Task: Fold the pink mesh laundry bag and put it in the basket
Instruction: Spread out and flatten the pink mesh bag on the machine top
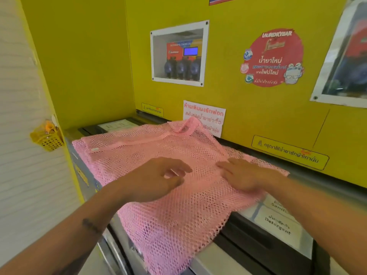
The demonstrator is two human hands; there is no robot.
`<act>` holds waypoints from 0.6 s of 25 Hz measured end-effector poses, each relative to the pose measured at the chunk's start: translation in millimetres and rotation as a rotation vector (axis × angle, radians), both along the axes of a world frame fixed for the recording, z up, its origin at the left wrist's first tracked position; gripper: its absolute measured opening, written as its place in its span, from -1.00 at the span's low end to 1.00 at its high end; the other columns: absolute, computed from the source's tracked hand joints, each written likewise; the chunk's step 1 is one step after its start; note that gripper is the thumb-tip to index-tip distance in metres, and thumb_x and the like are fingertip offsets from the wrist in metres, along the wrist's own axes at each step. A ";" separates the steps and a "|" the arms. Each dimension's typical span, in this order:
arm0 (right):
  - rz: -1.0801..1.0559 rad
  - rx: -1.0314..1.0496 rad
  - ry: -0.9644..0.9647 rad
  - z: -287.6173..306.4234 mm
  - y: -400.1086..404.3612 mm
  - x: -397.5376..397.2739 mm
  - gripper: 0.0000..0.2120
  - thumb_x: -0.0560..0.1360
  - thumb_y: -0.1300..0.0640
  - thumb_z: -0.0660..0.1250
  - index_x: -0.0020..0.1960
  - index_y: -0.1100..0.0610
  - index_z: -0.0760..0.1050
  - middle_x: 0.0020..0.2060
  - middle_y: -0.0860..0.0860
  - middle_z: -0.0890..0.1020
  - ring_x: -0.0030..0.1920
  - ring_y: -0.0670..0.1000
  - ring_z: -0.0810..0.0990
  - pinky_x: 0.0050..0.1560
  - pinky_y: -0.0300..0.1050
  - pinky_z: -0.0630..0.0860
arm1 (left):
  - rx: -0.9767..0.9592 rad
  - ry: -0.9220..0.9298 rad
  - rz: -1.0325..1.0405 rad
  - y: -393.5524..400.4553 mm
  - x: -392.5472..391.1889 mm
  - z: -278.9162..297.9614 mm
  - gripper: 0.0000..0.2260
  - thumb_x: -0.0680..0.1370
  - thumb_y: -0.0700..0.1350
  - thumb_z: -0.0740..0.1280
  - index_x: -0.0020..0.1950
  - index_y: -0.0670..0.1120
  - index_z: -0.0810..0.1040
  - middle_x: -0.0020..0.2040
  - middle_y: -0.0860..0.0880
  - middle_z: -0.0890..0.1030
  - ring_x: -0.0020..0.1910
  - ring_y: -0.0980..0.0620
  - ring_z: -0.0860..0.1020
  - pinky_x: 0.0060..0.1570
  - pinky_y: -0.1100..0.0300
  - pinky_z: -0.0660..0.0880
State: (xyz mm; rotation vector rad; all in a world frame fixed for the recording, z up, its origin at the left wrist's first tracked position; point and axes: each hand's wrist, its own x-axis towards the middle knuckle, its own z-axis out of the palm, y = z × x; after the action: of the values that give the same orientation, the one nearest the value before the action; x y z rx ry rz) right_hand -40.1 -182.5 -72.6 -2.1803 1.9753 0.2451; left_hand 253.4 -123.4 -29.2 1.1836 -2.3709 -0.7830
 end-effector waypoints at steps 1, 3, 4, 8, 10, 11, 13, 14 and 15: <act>-0.009 0.060 0.014 8.3 1.8 -3.6 -0.45 0.61 -0.20 0.02 0.57 -0.17 0.05 0.59 0.06 0.12 0.56 0.14 0.12 0.53 0.17 0.10 | -0.001 0.010 -0.003 -16.1 2.2 0.5 -0.77 0.61 0.01 0.26 0.24 0.25 0.53 0.18 0.21 0.56 0.16 0.24 0.52 0.21 0.08 0.47; -0.008 0.170 0.100 36.2 2.6 -2.9 -0.46 0.55 -0.06 0.18 0.52 -0.13 0.20 0.53 -0.01 0.26 0.49 0.08 0.27 0.46 0.06 0.24 | 0.014 0.019 -0.005 -51.3 7.8 3.1 -0.76 0.62 -0.03 0.25 0.24 0.23 0.54 0.17 0.18 0.57 0.15 0.23 0.51 0.14 0.13 0.46; -0.035 0.189 0.150 50.9 -1.7 1.7 -0.48 0.54 -0.01 0.21 0.49 -0.10 0.27 0.49 -0.03 0.31 0.45 0.06 0.32 0.41 0.00 0.31 | 0.006 0.009 -0.005 -73.7 11.9 3.5 -0.75 0.62 -0.05 0.25 0.25 0.20 0.54 0.18 0.16 0.57 0.14 0.21 0.51 0.10 0.16 0.44; -0.127 -0.093 0.084 82.5 -49.0 44.4 -0.45 0.56 0.05 0.26 0.53 -0.01 0.24 0.49 0.07 0.29 0.43 0.11 0.34 0.31 -0.08 0.37 | -0.194 -0.094 0.133 -173.6 32.0 -12.8 -0.73 0.62 -0.01 0.22 0.30 0.07 0.53 0.27 0.01 0.54 0.20 0.04 0.50 0.27 0.04 0.42; -0.128 -0.149 -0.045 74.5 -87.7 76.9 -0.38 0.56 0.02 0.27 0.57 -0.01 0.15 0.50 0.08 0.28 0.45 0.14 0.31 0.38 -0.02 0.34 | -0.295 -0.314 0.226 -216.3 44.2 -28.6 -0.61 0.61 0.11 0.17 0.43 0.09 0.39 0.44 -0.04 0.40 0.39 -0.04 0.37 0.41 -0.12 0.29; -0.128 -0.150 -0.103 65.0 -106.8 92.1 -0.36 0.55 0.01 0.28 0.57 -0.03 0.13 0.50 0.08 0.29 0.44 0.13 0.33 0.38 0.00 0.34 | -0.299 -0.436 0.255 -231.3 49.5 -37.5 -0.56 0.60 0.15 0.13 0.48 0.11 0.31 0.50 -0.05 0.31 0.46 -0.09 0.29 0.45 -0.19 0.20; -0.135 -0.221 -0.109 46.0 -142.2 118.5 -0.37 0.53 0.07 0.29 0.55 -0.04 0.15 0.47 0.09 0.34 0.40 0.15 0.37 0.35 0.06 0.36 | -0.260 -0.519 0.274 -251.6 58.7 -47.4 -0.55 0.61 0.13 0.08 0.49 0.09 0.29 0.50 -0.08 0.30 0.45 -0.14 0.29 0.42 -0.25 0.18; -0.137 -0.311 -0.020 39.4 -157.9 131.3 -0.38 0.52 0.11 0.30 0.53 -0.03 0.18 0.42 0.10 0.39 0.36 0.16 0.39 0.33 0.09 0.38 | -0.271 -0.475 0.297 -260.3 65.7 -48.4 -0.59 0.62 0.08 0.09 0.46 0.06 0.35 0.45 -0.08 0.36 0.40 -0.13 0.35 0.39 -0.24 0.24; -0.137 -0.419 0.101 36.1 -170.5 141.4 -0.39 0.50 0.14 0.30 0.51 -0.02 0.21 0.34 0.10 0.45 0.30 0.16 0.43 0.27 0.10 0.42 | -0.309 -0.413 0.347 -267.2 73.4 -46.9 -0.62 0.61 0.03 0.13 0.43 0.06 0.39 0.41 -0.07 0.40 0.35 -0.11 0.40 0.36 -0.22 0.30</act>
State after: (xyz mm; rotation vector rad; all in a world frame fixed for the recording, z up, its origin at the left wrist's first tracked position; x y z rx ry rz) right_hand 101.4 -353.0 -36.5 -2.2878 2.4015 -0.0912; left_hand 326.9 -390.6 -76.1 1.6738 -2.3707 -0.0559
